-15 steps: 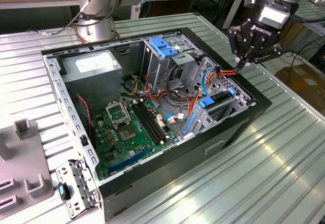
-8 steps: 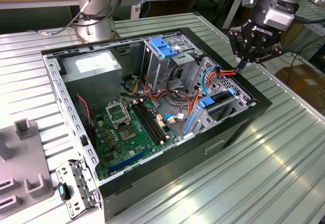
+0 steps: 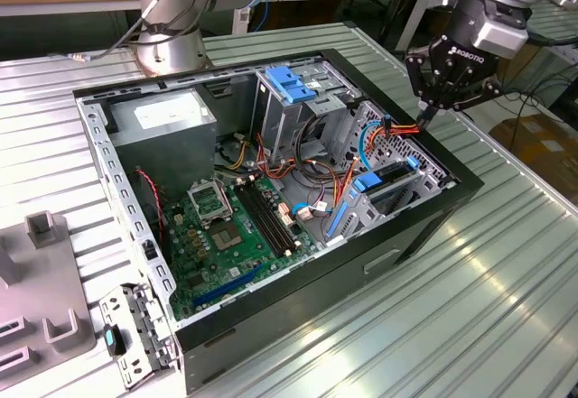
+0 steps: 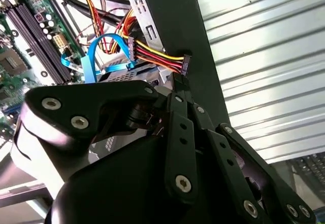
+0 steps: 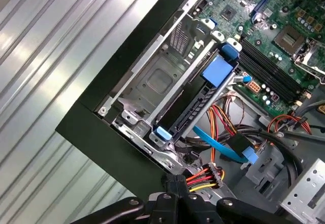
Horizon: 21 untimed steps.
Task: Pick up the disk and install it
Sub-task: 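Insert the first disk wire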
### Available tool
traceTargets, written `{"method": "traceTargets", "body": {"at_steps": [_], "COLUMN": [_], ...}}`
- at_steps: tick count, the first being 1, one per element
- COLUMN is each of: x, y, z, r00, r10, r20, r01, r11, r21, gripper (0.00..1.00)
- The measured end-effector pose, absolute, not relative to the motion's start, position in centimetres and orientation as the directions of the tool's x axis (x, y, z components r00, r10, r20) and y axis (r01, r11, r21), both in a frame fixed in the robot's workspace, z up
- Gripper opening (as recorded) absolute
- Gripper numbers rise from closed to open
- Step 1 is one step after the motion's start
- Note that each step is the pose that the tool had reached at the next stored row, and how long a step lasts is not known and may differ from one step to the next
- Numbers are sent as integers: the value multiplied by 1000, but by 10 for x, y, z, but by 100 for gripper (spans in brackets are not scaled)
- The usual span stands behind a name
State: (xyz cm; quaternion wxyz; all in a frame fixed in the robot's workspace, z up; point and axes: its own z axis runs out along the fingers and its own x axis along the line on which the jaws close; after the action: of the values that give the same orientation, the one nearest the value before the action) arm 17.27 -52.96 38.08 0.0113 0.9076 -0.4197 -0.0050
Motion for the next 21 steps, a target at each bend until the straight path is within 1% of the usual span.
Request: {"method": "traceTargets", "body": {"at_steps": [9, 10, 11, 16, 17, 18, 21], "x": [179, 179, 179, 180, 180, 180, 181], "y": [-528, -527, -527, -527, -527, -527, -527], "z": [379, 379, 379, 378, 378, 377, 374], "r00": [719, 723, 729, 779, 790, 803, 838], "r10": [-695, -691, -684, -627, -614, -596, -546], "r20": [1, 1, 1, 1, 1, 1, 2], "r01": [-695, -691, -684, -627, -613, -595, -546], "r11": [-718, -723, -729, -779, -789, -803, -838], "r21": [25, 25, 25, 24, 25, 25, 24], "gripper": [11, 11, 18, 18, 18, 25, 25]}}
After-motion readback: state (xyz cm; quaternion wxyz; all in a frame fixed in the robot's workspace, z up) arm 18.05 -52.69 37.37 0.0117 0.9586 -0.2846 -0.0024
